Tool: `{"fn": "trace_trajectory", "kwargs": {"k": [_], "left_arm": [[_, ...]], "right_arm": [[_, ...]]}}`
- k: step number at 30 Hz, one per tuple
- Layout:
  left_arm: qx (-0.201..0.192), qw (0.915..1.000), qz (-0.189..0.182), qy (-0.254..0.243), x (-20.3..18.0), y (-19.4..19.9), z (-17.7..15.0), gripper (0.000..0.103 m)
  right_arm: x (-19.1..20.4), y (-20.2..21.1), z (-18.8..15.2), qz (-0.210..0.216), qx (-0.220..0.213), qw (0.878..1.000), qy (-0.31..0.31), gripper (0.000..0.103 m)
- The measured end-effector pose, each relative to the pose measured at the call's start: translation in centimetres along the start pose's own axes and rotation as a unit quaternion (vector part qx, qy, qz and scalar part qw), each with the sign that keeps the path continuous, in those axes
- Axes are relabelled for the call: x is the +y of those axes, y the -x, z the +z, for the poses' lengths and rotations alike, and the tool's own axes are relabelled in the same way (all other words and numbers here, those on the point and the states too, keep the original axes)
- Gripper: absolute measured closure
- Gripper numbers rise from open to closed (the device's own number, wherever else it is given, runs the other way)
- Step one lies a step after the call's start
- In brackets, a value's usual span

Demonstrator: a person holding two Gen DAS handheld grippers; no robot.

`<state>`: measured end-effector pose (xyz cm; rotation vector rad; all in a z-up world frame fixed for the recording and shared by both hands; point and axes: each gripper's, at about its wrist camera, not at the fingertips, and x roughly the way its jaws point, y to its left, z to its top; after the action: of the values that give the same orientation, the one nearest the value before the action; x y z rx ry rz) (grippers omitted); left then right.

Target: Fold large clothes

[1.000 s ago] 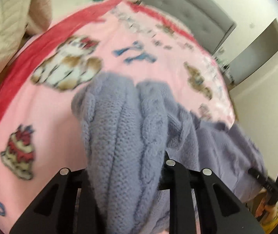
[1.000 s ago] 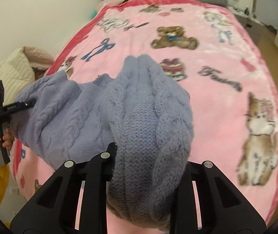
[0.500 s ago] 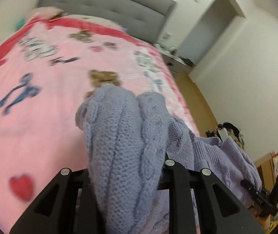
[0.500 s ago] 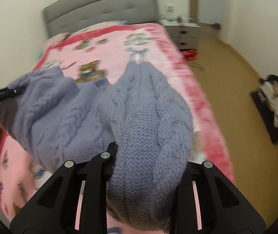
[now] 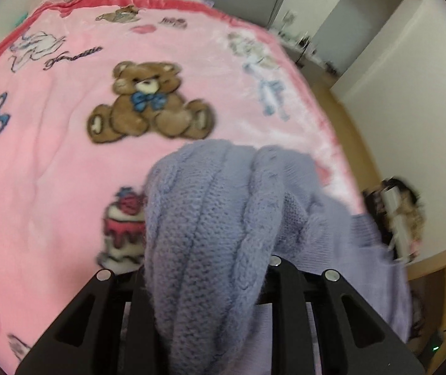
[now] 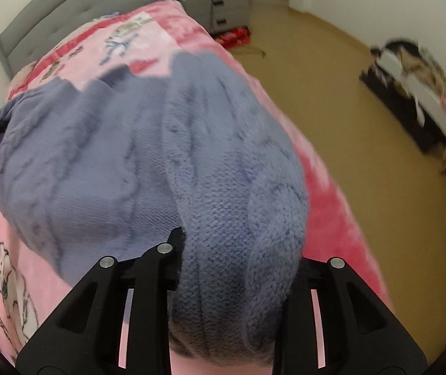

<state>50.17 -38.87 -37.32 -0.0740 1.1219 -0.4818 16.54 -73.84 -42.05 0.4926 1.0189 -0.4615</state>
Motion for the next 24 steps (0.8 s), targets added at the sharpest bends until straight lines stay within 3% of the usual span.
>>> {"fn": "trace_trajectory", "kwargs": {"k": [4,5,7,9,11,13,14,17,18,19,20,22,24], "left_arm": [[0.026,0.9931,0.062,-0.096,-0.6,-2.7,-0.9,0.071],[0.031,0.9918,0.067,-0.104,-0.4,-3.0,-1.0,0.066],[0.048,0.9909,0.065,-0.108,0.2,-3.6,-1.0,0.059],[0.052,0.9894,0.062,-0.120,0.4,-3.3,-0.8,0.043],[0.039,0.9846,0.068,-0.156,0.7,-2.5,-0.4,0.027],[-0.003,0.9744,0.107,-0.197,1.3,-1.0,0.0,0.013],[-0.021,0.9695,0.118,-0.213,2.0,-0.1,0.3,0.012],[-0.046,0.9666,0.092,-0.235,2.7,2.2,0.9,0.012],[-0.058,0.9622,0.090,-0.250,2.1,2.8,0.9,0.012],[-0.069,0.9566,0.087,-0.269,1.3,3.2,0.8,0.012],[-0.085,0.9499,0.076,-0.291,0.0,3.7,0.6,0.012],[-0.120,0.9423,0.071,-0.305,-2.2,4.5,0.3,0.012],[-0.155,0.9429,0.052,-0.290,-4.1,5.2,0.2,0.012]], "right_arm": [[-0.3,-1.7,-0.5,0.005,0.007,1.000,-0.017,0.057],[-0.7,-1.7,-0.7,0.007,0.014,0.999,-0.028,0.052],[-1.2,-2.0,-0.3,0.017,0.025,0.998,-0.049,0.030],[-1.7,-1.7,0.1,0.018,0.030,0.998,-0.052,0.024],[-1.9,-0.4,0.2,0.011,0.016,0.999,-0.044,0.024],[-1.9,1.4,0.5,0.003,-0.006,1.000,-0.026,0.016],[-1.9,2.2,0.6,-0.001,-0.018,1.000,-0.020,0.015],[-0.9,5.5,1.4,-0.009,-0.099,0.995,0.025,0.015],[-0.2,6.5,1.8,-0.002,-0.132,0.990,0.044,0.018],[0.7,7.4,2.6,0.025,-0.168,0.983,0.064,0.029],[1.4,7.5,3.4,0.045,-0.177,0.981,0.072,0.036],[3.1,5.4,6.4,0.068,-0.140,0.985,0.080,0.060],[4.8,2.8,8.6,0.082,-0.103,0.987,0.088,0.077]]}}
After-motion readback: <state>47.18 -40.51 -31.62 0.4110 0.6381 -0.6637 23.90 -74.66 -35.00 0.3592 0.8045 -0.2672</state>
